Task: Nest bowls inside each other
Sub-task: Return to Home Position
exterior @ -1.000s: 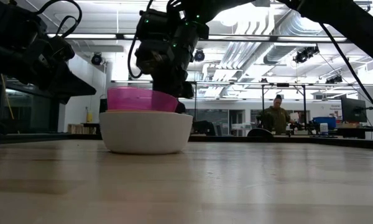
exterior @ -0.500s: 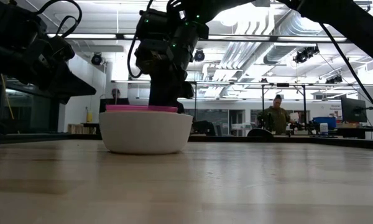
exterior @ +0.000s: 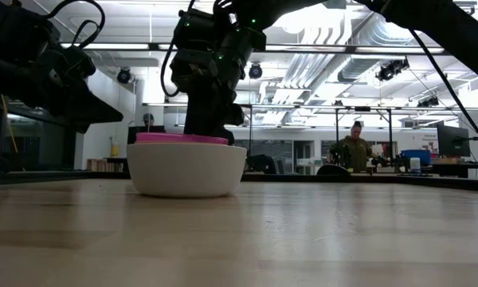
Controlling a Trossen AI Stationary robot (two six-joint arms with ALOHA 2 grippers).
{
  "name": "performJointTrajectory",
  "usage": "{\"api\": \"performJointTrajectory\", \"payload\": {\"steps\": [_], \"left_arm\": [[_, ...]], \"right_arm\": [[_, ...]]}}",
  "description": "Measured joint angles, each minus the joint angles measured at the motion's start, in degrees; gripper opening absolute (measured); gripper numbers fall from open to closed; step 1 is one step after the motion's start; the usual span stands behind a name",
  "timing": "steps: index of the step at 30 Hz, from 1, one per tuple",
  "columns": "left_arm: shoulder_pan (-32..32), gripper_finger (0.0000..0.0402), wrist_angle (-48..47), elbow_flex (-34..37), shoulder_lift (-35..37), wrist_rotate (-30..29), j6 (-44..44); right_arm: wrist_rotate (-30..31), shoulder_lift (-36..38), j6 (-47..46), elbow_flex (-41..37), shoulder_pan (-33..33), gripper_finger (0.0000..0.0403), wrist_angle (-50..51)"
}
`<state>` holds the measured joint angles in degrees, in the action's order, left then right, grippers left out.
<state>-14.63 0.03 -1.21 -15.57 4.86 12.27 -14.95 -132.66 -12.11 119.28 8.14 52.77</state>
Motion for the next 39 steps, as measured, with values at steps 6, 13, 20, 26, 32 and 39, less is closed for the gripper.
{"api": "performJointTrajectory", "payload": {"steps": [6,13,20,26,32,39], "left_arm": [[0.02,0.0019,0.0,-0.02,0.0,0.0,0.02],[0.01,0.0019,-0.01,-0.01,0.0,-0.07,0.02],[0.02,0.0019,0.0,-0.01,0.0,-0.04,0.0],[0.02,0.0019,0.0,-0.02,0.0,-0.02,0.0],[0.0,0.0019,-0.01,-0.02,0.0,-0.02,0.0],[0.02,0.0019,-0.02,0.0,0.0,-0.02,0.0]], "right_arm": [[5.85,1.6,2.44,0.0,0.0,0.0141,0.38],[7.82,4.8,3.19,0.04,0.11,0.0141,-0.46],[9.08,8.28,4.89,0.07,-0.23,0.0141,-1.08],[5.37,10.62,4.87,0.07,-0.78,0.0139,-0.66],[-5.79,12.24,6.88,0.05,-1.8,0.0135,-0.03],[-5.22,16.96,12.45,-1.7,-3.87,0.0135,2.94]]}}
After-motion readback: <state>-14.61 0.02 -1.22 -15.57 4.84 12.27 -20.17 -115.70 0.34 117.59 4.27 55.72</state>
